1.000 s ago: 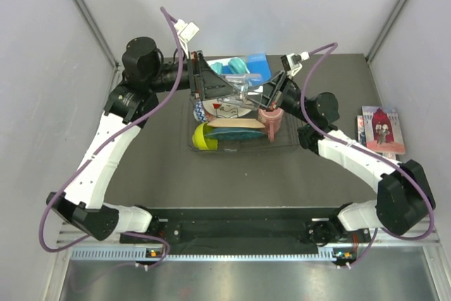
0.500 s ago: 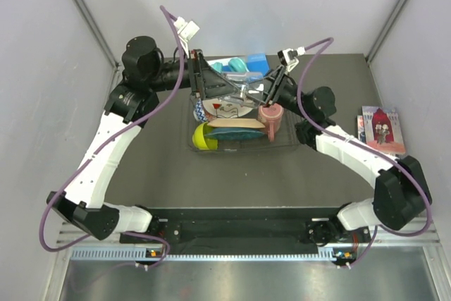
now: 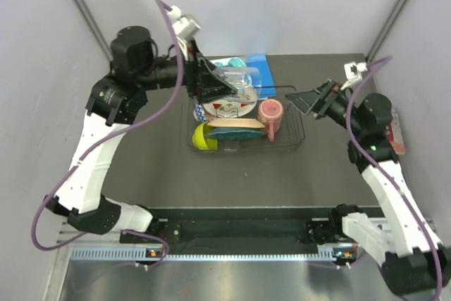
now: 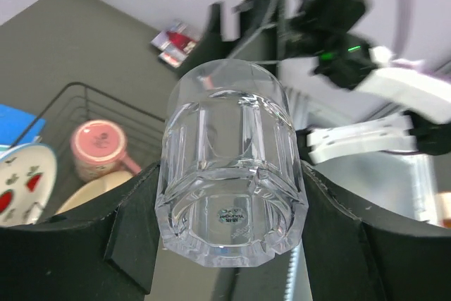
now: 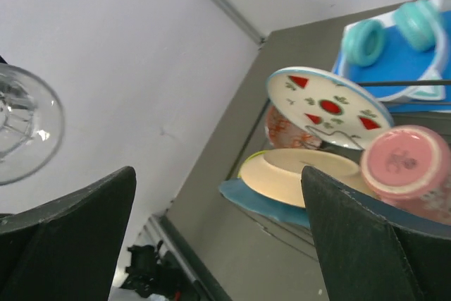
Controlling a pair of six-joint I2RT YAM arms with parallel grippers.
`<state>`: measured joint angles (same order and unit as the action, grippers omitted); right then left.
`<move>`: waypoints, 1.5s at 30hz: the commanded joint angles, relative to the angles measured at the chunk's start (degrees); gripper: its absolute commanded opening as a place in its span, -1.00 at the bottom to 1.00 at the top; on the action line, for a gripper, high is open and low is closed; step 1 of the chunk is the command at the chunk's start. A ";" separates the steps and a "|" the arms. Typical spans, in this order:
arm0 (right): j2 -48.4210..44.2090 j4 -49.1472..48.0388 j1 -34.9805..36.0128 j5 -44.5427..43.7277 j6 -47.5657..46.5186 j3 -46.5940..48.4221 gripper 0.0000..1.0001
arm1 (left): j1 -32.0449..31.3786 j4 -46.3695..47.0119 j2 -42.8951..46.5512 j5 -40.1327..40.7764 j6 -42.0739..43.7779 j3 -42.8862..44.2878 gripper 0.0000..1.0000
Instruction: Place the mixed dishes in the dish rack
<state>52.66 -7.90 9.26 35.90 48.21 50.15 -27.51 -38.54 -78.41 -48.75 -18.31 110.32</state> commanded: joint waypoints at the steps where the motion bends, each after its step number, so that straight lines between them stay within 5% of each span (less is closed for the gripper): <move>1: -11.60 14.55 -1.35 -12.49 -11.63 1.70 0.99 | -10.51 -12.68 -5.69 17.50 20.21 3.84 -1.00; 8: -27.58 29.16 -1.35 -46.83 -15.33 6.45 0.99 | -19.33 -13.40 -19.31 21.24 26.30 12.98 -1.00; 13: -34.81 36.19 -1.35 -57.77 -17.70 6.71 0.99 | -20.83 -12.44 -28.01 21.15 27.45 16.42 -1.00; 31: -37.63 40.60 -1.26 -58.75 -19.90 3.64 0.99 | -21.62 -4.78 -45.51 23.70 27.35 18.44 -1.00; 45: -37.20 40.68 -0.82 -57.70 -19.38 1.97 1.00 | -28.74 -3.30 -44.02 47.32 42.90 8.86 -1.00</move>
<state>15.11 33.54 8.47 -22.39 29.52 52.80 -52.71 -45.36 -126.17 -10.63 17.06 123.02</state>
